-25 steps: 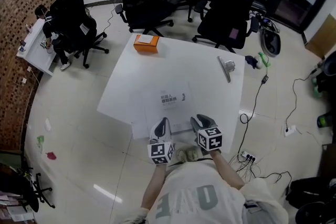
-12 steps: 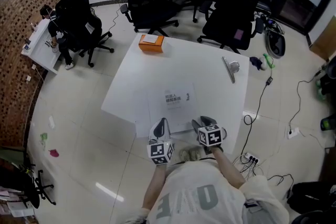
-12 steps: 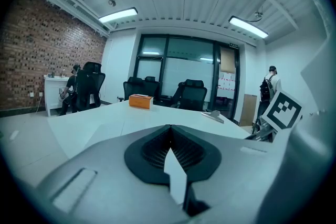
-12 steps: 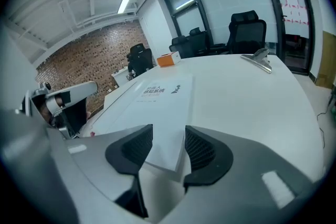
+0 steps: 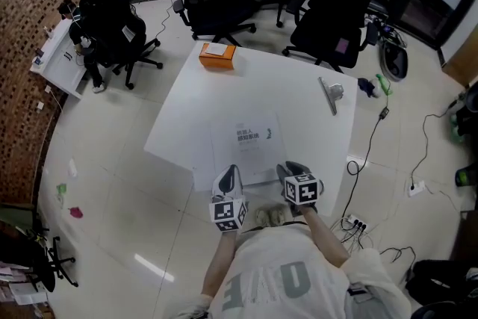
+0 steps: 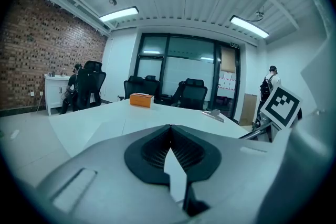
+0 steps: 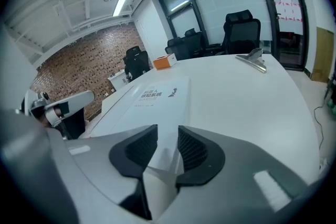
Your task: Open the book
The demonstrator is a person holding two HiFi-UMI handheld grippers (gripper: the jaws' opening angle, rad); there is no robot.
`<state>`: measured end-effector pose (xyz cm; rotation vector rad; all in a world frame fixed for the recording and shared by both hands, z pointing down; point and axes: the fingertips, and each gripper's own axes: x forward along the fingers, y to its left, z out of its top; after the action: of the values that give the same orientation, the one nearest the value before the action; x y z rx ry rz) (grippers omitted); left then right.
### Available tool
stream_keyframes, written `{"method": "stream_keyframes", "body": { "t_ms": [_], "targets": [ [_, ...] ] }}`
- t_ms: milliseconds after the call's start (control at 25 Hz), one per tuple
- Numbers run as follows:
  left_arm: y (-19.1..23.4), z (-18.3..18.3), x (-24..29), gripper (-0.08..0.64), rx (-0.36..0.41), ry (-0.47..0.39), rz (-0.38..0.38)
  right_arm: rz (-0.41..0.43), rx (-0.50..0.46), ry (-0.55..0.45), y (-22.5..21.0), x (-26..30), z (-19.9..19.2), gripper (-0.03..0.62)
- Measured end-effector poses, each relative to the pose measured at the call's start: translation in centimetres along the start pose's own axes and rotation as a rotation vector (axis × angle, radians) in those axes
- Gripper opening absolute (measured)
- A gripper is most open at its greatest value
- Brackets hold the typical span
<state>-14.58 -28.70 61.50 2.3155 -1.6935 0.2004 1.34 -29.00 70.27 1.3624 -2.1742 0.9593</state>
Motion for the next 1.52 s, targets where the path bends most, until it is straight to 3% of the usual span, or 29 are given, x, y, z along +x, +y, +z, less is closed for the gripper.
{"method": "stream_keyframes", "body": {
  "t_ms": [80, 280, 640, 800, 840, 1120, 1320, 1400, 1520],
  "targets": [
    [0.0, 0.2, 0.1, 0.017, 0.004, -0.005, -0.003, -0.024, -0.018, -0.04, 0.1, -0.4, 0.9, 0.009],
    [-0.9, 0.4, 0.0, 0.017, 0.026, -0.011, -0.028, -0.032, -0.118, -0.075, 2.2, -1.1, 2.2, 0.006],
    [-1.9, 0.7, -0.8, 0.017, 0.029, -0.038, -0.052, 0.056, -0.15, -0.143, 6.4, -3.0, 4.9, 0.004],
    [-3.5, 1.6, -2.0, 0.011, -0.01, -0.13, -0.143, 0.13, -0.109, -0.15, 8.7, -2.8, 6.2, 0.003],
    [-4.0, 1.6, -2.2, 0.046, -0.006, -0.14, -0.17, 0.135, -0.111, -0.15, 9.0, -2.8, 6.4, 0.003],
    [-5.2, -1.2, -2.9, 0.137, 0.082, -0.034, -0.236, 0.143, -0.099, -0.16, 9.6, -2.6, 7.3, 0.003],
    [-7.9, -2.8, -3.1, 0.176, 0.195, 0.011, -0.354, 0.171, -0.089, -0.171, 10.4, -3.1, 8.0, 0.003],
    [-8.6, -3.4, -2.6, 0.176, 0.262, 0.033, -0.349, 0.178, -0.095, -0.171, 10.8, -3.2, 8.1, 0.003],
    [-8.1, -3.5, -1.3, 0.176, 0.328, 0.043, -0.271, 0.19, -0.086, -0.177, 11.1, -3.6, 8.4, 0.003]
  ]
}}
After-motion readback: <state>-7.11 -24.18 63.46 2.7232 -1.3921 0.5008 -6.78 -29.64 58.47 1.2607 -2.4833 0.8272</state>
